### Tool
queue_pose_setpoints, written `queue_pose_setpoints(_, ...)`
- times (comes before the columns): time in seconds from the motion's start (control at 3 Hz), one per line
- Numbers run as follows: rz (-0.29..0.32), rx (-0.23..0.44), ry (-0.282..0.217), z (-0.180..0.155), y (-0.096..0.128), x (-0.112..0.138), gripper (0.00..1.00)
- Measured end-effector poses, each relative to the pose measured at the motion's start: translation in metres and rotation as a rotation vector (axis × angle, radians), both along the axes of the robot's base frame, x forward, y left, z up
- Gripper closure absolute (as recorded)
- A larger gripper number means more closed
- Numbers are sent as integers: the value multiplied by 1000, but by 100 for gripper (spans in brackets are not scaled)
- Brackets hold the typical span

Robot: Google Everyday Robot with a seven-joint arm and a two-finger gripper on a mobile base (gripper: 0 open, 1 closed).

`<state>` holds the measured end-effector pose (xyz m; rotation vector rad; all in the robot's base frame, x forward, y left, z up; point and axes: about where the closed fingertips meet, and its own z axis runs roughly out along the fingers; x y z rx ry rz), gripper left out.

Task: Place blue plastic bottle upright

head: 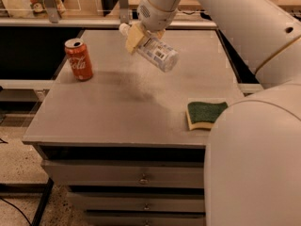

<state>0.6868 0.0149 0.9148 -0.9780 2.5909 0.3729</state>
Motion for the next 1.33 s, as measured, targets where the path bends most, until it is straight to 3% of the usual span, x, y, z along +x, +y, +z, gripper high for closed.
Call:
queue_pose_setpoints(0.33, -23, 93, -55, 30, -12, -13, 100)
queue_pose_setpoints(0.67, 15, 231, -80, 19, -11, -32, 100)
queue_pose_setpoints(1.0, 109, 423, -97, -11, 7, -63, 100)
queue_pose_setpoints(1.33, 131, 514, -192, 9, 7, -68, 100)
